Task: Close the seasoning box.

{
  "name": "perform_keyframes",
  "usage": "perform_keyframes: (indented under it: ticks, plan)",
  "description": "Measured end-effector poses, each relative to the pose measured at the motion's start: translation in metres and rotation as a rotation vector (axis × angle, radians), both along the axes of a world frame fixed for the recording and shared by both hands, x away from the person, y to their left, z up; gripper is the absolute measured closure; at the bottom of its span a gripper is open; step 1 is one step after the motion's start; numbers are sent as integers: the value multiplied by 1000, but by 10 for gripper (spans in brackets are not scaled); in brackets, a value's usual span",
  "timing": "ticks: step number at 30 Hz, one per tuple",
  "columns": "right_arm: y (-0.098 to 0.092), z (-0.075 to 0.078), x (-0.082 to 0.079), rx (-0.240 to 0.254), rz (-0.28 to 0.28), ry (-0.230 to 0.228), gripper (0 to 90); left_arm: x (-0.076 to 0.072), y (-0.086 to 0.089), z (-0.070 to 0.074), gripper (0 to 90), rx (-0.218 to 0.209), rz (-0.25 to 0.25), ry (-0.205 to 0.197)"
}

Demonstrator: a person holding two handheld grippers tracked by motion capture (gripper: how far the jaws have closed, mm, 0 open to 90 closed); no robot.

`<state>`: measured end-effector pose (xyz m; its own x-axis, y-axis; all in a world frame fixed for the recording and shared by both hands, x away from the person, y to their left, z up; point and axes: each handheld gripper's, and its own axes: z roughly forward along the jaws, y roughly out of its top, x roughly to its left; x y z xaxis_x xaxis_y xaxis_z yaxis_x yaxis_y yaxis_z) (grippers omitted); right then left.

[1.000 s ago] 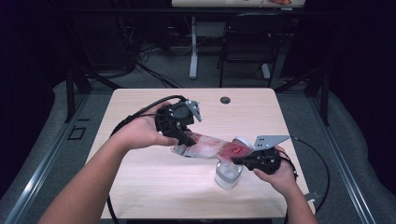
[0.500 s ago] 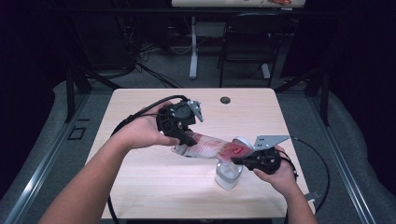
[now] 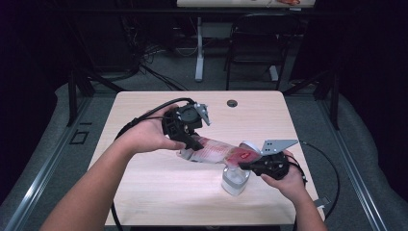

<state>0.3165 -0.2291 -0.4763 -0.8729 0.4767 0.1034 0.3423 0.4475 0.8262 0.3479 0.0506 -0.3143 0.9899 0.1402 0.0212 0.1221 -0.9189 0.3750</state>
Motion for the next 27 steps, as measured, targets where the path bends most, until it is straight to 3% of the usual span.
perform_keyframes:
  ticks: [27]
  plan:
    - [-1, 0, 0, 2, 11, 11, 886, -1, -2, 2, 745, 0, -7, 0]
